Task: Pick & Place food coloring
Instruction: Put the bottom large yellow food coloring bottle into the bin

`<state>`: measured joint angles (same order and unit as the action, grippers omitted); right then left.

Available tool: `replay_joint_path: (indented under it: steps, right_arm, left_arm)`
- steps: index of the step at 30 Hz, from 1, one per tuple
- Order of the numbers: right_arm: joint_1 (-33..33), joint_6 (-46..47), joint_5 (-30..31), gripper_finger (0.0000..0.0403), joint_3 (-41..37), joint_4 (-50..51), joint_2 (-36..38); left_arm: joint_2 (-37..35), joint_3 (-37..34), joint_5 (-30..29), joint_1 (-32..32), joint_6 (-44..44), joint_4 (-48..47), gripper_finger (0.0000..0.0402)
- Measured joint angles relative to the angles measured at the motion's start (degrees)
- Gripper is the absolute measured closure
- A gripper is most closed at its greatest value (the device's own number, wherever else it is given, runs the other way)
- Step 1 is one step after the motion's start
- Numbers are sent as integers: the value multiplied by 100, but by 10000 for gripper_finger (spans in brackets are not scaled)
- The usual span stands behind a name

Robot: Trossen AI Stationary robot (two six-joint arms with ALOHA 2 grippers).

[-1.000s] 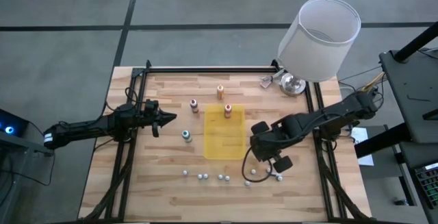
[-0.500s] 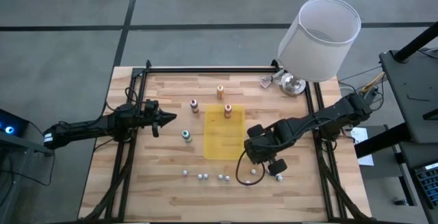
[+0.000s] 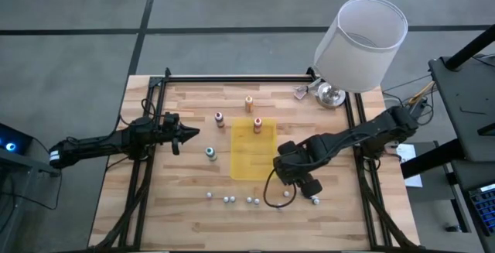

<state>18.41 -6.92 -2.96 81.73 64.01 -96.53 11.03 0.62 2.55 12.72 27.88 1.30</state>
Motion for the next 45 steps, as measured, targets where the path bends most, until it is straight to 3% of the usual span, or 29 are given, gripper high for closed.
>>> replay_joint_path:
  steps: [8,27,45]
  right_arm:
    - [-13,-125,-1,186,-224,-263,-108]
    - [-40,-103,7,190,-699,-731,-108]
    - [-87,-210,-72,296,-827,-838,-97]
  left_arm:
    - [0,0,0,1,0,0,401]
    - [0,0,0,1,0,0,401]
    - [0,0,-2,1,0,-2,401]
